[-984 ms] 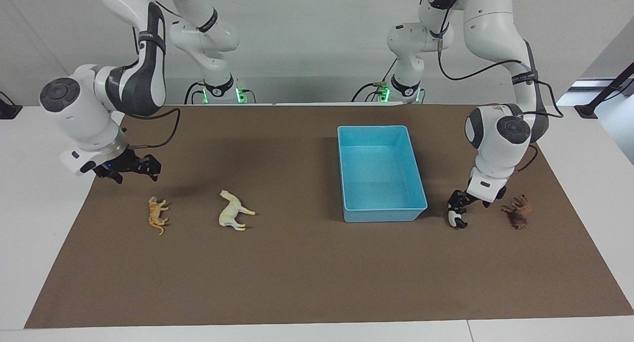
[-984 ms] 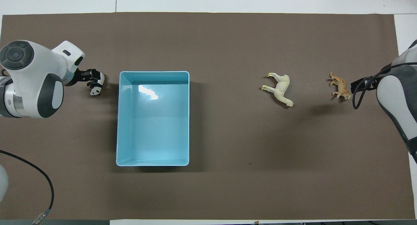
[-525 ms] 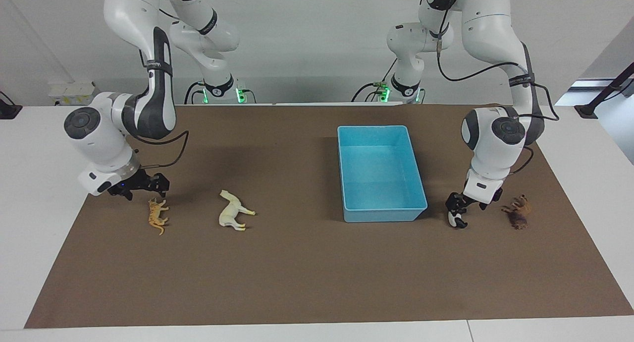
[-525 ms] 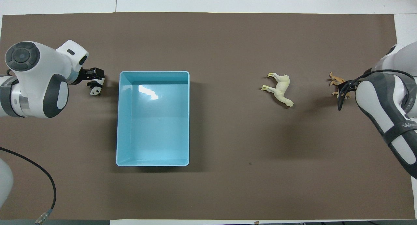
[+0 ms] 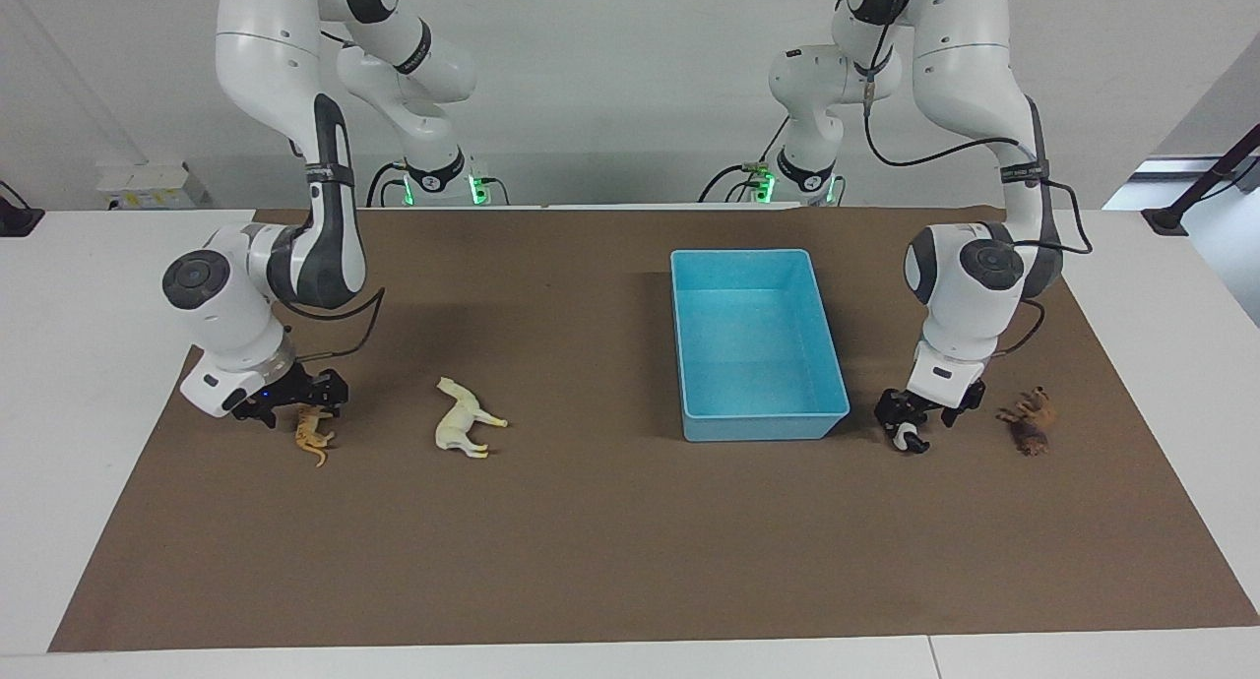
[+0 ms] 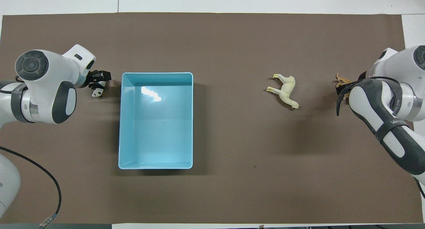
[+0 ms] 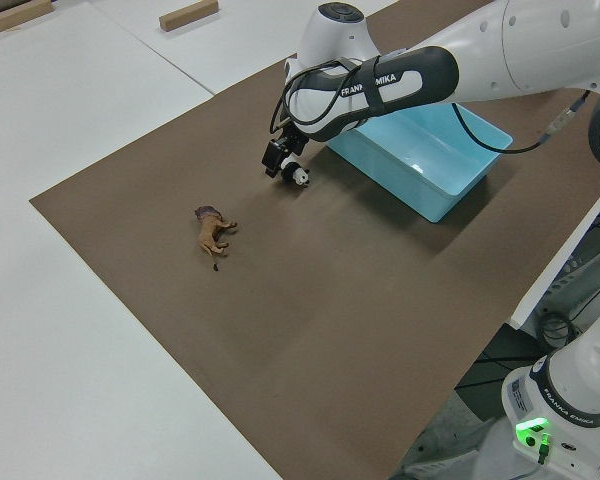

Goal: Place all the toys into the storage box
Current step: 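Grasp the panda with the left gripper while the right gripper grasps the tan deer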

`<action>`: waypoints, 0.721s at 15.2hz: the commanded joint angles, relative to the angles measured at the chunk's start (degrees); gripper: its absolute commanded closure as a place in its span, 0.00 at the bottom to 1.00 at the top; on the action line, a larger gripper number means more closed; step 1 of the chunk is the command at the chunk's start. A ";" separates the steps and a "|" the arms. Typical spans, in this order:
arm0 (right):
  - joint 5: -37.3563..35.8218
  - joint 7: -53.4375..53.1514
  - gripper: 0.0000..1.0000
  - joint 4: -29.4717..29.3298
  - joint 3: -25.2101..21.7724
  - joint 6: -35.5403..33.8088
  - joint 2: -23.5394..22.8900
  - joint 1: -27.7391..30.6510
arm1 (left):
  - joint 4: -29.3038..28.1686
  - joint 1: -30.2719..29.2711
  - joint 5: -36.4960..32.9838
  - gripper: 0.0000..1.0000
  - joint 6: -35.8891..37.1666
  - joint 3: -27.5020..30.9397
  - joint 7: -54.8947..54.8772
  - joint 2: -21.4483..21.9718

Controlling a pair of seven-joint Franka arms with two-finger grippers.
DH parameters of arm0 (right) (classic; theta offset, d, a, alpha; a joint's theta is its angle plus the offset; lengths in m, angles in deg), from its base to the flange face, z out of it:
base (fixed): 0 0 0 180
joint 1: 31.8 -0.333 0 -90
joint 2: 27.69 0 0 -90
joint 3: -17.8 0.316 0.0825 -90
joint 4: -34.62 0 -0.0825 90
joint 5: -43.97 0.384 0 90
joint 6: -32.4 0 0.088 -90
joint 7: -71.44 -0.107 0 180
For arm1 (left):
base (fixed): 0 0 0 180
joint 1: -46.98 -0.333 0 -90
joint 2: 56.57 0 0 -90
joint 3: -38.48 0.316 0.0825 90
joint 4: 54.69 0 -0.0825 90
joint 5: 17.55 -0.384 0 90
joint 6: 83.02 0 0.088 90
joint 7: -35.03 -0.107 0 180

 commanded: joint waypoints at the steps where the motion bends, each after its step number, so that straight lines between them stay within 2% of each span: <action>1: -0.19 2.24 0.00 3.42 0.30 4.30 0.87 0.29 | -2.07 0.16 -1.58 0.00 -3.20 0.48 0.98 0.27; 4: -0.19 2.33 0.02 3.51 0.30 4.49 0.87 0.38 | -3.39 0.24 -1.58 0.00 -5.67 0.48 1.07 0.27; 5: -0.19 2.41 0.12 3.51 0.30 4.58 0.87 0.38 | -3.83 0.24 -1.58 0.00 -6.37 0.48 1.07 0.27; 6: -0.10 2.33 0.41 3.51 0.39 4.66 0.87 0.38 | -4.27 0.16 -1.58 0.00 -6.90 0.48 1.07 0.27; 8: 2.07 2.15 0.85 3.86 0.39 5.62 0.87 0.91 | -4.62 0.16 -1.58 0.00 -7.60 0.48 1.07 0.36; 9: 6.10 2.41 1.00 4.56 0.39 6.41 0.87 0.91 | -4.80 0.16 -1.58 0.00 -7.78 0.48 1.07 0.36; 11: 10.78 2.42 1.00 5.00 0.39 7.30 0.96 0.73 | -4.80 0.16 -1.58 0.02 -7.70 0.48 1.07 0.36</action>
